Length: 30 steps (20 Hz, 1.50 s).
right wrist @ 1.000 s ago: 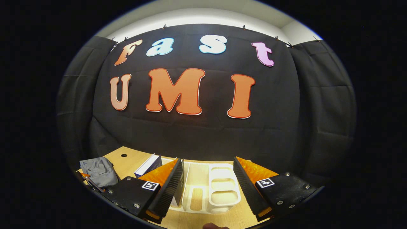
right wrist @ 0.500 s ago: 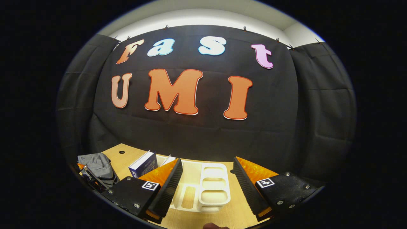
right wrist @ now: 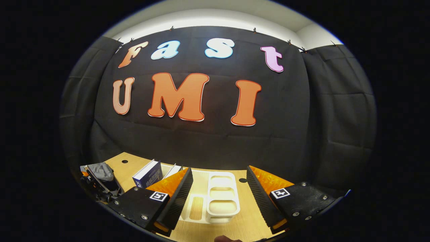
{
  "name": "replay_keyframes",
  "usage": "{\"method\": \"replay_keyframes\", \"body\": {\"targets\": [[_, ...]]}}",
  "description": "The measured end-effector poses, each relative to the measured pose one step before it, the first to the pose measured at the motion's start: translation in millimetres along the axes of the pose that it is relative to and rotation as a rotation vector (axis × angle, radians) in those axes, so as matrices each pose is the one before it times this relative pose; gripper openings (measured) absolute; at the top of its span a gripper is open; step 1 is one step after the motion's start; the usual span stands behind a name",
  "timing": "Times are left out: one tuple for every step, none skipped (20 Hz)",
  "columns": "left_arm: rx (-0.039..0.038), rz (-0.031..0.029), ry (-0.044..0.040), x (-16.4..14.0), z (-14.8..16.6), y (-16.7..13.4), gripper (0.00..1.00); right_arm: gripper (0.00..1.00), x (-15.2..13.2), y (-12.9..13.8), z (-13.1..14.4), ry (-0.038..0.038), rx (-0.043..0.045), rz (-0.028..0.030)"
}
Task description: Open the schoolbag, grab two books from the bookshelf and put them into the schoolbag.
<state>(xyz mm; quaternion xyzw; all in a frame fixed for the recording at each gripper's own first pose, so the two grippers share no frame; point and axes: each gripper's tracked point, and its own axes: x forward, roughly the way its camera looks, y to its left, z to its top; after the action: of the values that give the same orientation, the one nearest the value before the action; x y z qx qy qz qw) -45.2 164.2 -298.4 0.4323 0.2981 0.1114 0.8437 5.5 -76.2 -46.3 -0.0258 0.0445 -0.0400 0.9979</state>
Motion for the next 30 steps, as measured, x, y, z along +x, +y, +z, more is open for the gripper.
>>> {"method": "replay_keyframes", "body": {"targets": [[-0.00989, -0.00473, -0.00834, -1.34, -1.09, 7.17, 0.24, 0.95, 1.01, 3.01, 1.28, 0.00128, -0.00087, -0.00633], [-0.01425, -0.00781, -0.00914, 0.55, -0.88, 6.26, 0.18, 0.95, -0.06, 3.27, 0.48, 0.00172, 0.00109, -0.00363], [-0.01311, -0.00273, -0.0056, 1.61, 0.31, 7.76, 0.27, 0.95, 0.08, 3.43, 1.71, -0.00063, 0.00142, -0.00814], [-0.01224, -0.00173, -0.0089, 1.19, 3.09, 9.4, 0.14, 0.95, 0.75, 5.23, 0.8, 0.00327, 0.00295, -0.00341], [-0.0086, 0.00428, -0.01777, -0.6, 4.04, 10.48, 0.12, 0.95, 0.89, 5.79, 2.4, 0.0003, 0.00433, -0.00396], [-0.01114, -0.02023, -0.00698, 3.16, 0.91, 5.91, 0.08, 0.95, 1.1, 6.83, 1.93, 0.00264, 0.00229, 0.00229], [-0.01671, -0.02496, -0.01016, 3.37, 3.27, 4.29, 0.08, 0.95, 0.93, 8.74, 0.98, 0.00434, -0.00193, 0.00277], [-0.01266, -0.01368, -0.00871, -0.05, 3.45, 7.64, 0.08, 0.95, 2.25, 7.17, 2.72, 0.00197, -0.00932, -0.00056], [-0.01186, -0.00757, -0.0102, 2.63, 4.78, 8.92, 0.08, 0.95, 1.68, 7.8, 3.9, -0.00139, -0.0113, 0.00162], [-0.01554, -0.00971, -0.01554, 0.24, 5.77, 9.88, 0.08, 0.95, 0.44, 7.69, 4.77, -0.00305, -0.01108, 0.00204], [-0.01512, -0.0112, -0.00676, 2.39, 2.42, 8.99, 0.08, 0.95, 1.89, 6.77, 4.63, -0.00458, -0.00731, 0.00583], [-0.00681, -0.01703, 0.0032, 1.3, 0.16, 3.71, 0.08, 0.95, 1.2, 7.43, 4.95, -0.00186, -0.00675, 0.00405], [-0.00945, -0.00703, -0.01514, 1.07, 5.77, 5.72, 0.08, 0.95, 3.64, 7.46, 3.61, -0.00205, -0.00889, 0.00519], [-0.01256, -0.01214, -0.00282, 0.69, -0.03, 5.14, 0.08, 0.95, 3.66, 7.93, 3.0, 0.00244, -0.01125, 0.00359], [-0.01262, -0.01212, -0.01759, 0.93, 5.95, 5.33, 0.08, 0.95, 3.31, 8.11, 3.98, 0.00186, -0.00945, 0.00588], [-0.01306, -0.01982, -0.00124, -0.02, -0.73, 2.21, 0.08, 0.95, 3.74, 7.05, 3.92, 0.00493, -0.00701, 0.00241], [-0.01936, -0.01996, -0.01264, 1.55, 4.17, 4.72, 0.08, 0.95, 3.93, 8.0, 3.99, 0.00767, -0.00282, 0.01059], [-0.02437, -0.02286, -0.00184, 0.34, -0.48, 5.0, 0.08, 0.95, 4.26, 7.64, 2.9, 0.01099, -0.0007, 0.00862], [-0.027, -0.02418, -0.0082, 2.65, 2.46, 5.23, 0.08, 0.95, 5.18, 5.44, 0.09, 0.02782, -0.00547, -0.006], [-0.02265, -0.02242, 0.00165, 2.93, -1.95, 6.03, 0.08, 0.95, 4.19, 4.41, 0.54, 0.02867, -0.00283, -0.00093], [-0.02056, -0.0196, -0.00087, 3.35, -0.39, 6.07, 0.08, 0.95, 2.98, 7.21, 1.84, 0.01354, 0.0, 0.00383], [-0.02459, -0.02434, -0.00235, 0.42, -0.3, 5.92, 0.08, 0.95, 2.35, 7.91, 4.08, 0.00617, 0.00174, 0.00584], [-0.0215, -0.02649, 0.00153, 2.9, -1.03, 4.84, 0.08, 0.95, 2.98, 8.49, 2.4, 0.01143, 0.00009, 0.00762], [-0.0256, -0.02657, 0.00119, 1.0, -0.57, 4.74, 0.08, 0.95, 3.76, 5.95, 2.28, 0.01155, 0.00098, 0.00059], [-0.03265, -0.0344, 0.0101, 3.37, -2.14, 2.46, 0.07, 0.95, 3.12, 5.15, 1.11, 0.01595, -0.00138, 0.0068], [-0.03342, -0.02886, 0.0072, 2.67, -0.79, 3.62, 0.07, 0.95, 3.34, 6.63, 1.12, 0.01692, -0.00196, 0.00593], [-0.03045, -0.01941, 0.00098, 2.64, 1.9, 5.82, 0.07, 0.95, 3.82, 5.27, -1.57, 0.02936, -0.00451, 0.00167], [-0.02513, -0.02021, 0.00747, 1.94, -0.48, 5.29, 0.06, 0.95, 3.44, 0.6, -4.55, 0.04852, -0.00304, -0.01077], [-0.02494, -0.02732, 0.01007, 2.79, 0.8, 4.32, 0.06, 0.95, 2.81, 2.33, -4.88, 0.04389, 0.00414, -0.00664], [-0.02453, -0.02862, 0.00232, 1.0, 1.92, 3.92, 0.06, 0.96, 0.81, 6.3, -1.92, 0.02989, 0.01478, 0.00832]]}}
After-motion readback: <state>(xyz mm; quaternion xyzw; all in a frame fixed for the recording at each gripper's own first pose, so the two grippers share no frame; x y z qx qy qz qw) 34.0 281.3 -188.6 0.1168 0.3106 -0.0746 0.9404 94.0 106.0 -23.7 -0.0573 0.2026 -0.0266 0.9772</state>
